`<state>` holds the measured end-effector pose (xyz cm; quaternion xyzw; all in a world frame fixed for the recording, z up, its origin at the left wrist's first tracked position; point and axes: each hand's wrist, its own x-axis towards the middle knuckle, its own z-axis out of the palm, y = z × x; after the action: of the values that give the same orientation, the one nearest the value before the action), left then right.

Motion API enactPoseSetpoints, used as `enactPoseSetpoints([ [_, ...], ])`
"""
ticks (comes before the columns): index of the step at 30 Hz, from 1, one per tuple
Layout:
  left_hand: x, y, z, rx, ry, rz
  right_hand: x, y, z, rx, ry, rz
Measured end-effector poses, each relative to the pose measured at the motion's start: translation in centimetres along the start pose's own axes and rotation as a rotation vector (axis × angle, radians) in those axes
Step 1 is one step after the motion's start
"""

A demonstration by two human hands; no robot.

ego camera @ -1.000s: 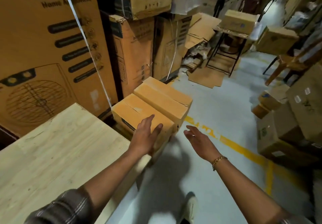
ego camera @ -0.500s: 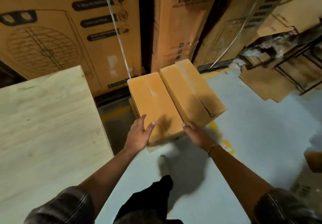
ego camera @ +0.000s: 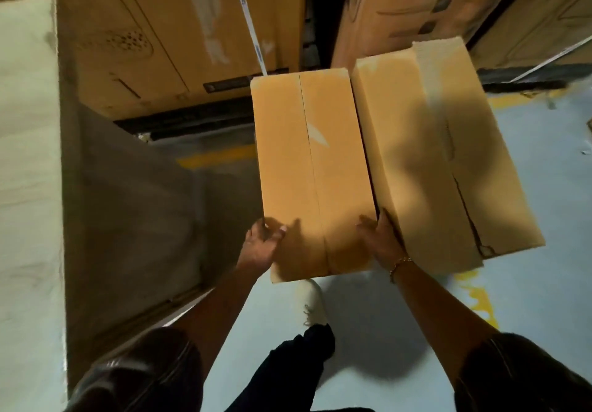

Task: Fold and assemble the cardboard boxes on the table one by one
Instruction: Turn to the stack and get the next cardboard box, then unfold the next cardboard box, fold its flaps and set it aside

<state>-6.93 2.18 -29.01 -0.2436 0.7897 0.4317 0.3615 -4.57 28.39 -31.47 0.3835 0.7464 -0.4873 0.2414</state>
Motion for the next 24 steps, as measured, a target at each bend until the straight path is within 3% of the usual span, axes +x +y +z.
enactPoseSetpoints([
  [4, 3.6, -1.4, 2.3, -0.26, -0.048, -0.137, 4.4, 2.4, 1.1, 0.063, -0.044, 0.091],
  [7, 2.4, -1.7, 2.7, -0.255, -0.022, -0.079, 4.2, 3.2, 0.2, 0.057, -0.109, 0.025],
  [17, -12.0, 3.5, -1.3, -0.247, 0.12, 0.107, -9.0, -2.8, -7.4, 0.151, -0.135, -0.163],
  [24, -23.7, 6.7, -5.6, -0.29, 0.162, 0.303, -21.7, -7.7, -13.1, 0.097, -0.027, -0.364],
])
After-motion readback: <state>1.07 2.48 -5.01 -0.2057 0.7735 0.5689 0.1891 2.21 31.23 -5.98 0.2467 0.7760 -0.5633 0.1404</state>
